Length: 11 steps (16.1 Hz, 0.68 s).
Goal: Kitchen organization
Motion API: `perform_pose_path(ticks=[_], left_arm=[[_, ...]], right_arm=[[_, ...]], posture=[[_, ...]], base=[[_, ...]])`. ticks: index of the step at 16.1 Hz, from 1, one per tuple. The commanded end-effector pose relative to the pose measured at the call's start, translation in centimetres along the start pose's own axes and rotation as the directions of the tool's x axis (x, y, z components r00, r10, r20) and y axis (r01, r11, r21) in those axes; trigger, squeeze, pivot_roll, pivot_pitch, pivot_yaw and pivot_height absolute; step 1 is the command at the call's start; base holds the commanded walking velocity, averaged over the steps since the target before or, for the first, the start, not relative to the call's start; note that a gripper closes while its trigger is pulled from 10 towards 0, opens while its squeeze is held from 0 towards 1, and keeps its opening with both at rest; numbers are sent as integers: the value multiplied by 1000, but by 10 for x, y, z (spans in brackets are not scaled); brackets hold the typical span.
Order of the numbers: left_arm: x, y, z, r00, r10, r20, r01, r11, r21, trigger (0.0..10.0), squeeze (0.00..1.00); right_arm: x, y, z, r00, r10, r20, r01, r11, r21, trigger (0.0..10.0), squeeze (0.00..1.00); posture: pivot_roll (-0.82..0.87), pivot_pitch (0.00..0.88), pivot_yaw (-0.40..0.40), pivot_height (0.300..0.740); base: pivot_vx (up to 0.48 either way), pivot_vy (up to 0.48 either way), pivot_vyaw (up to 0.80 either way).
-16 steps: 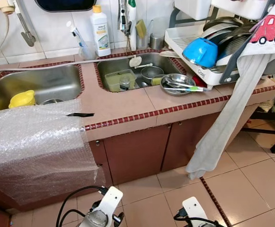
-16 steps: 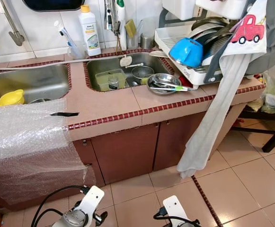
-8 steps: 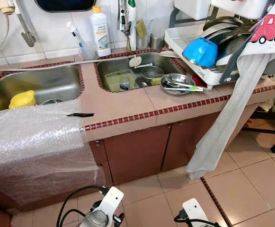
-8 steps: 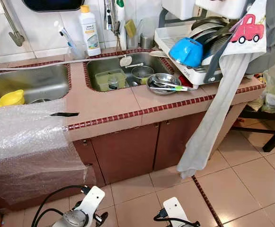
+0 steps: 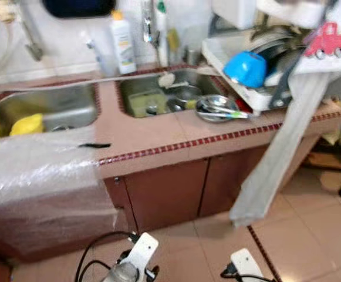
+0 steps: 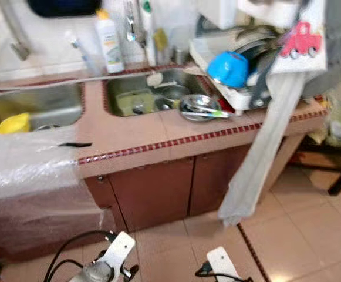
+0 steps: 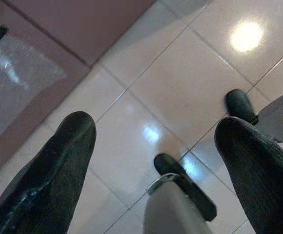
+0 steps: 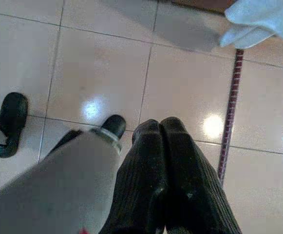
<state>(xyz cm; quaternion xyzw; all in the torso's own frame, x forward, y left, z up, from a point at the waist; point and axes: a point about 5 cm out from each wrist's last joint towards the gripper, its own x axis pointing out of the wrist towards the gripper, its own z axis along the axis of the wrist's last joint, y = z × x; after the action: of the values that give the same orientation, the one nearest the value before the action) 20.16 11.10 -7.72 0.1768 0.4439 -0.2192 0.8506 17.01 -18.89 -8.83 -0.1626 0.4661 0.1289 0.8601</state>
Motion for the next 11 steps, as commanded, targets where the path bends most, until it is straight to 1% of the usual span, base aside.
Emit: perform_pose_path(ticks=[1, 11], left_arm=[[-1, 4, -5, 1000, 2, -17, -2, 1000, 7, 10000, 0], [-1, 3, -4, 1000, 3, -17, -3, 1000, 10, 10000, 0]], right_arm=[[1, 5, 1, 1000, 13, 4, -13, 1000, -1, 10000, 0], [1, 8, 0, 1000, 18, -3, -18, 1000, -9, 10000, 0]], posture=[[-54, 0, 73, 740], [-53, 0, 77, 740]], base=[[0, -398, 0], [0, -399, 0]])
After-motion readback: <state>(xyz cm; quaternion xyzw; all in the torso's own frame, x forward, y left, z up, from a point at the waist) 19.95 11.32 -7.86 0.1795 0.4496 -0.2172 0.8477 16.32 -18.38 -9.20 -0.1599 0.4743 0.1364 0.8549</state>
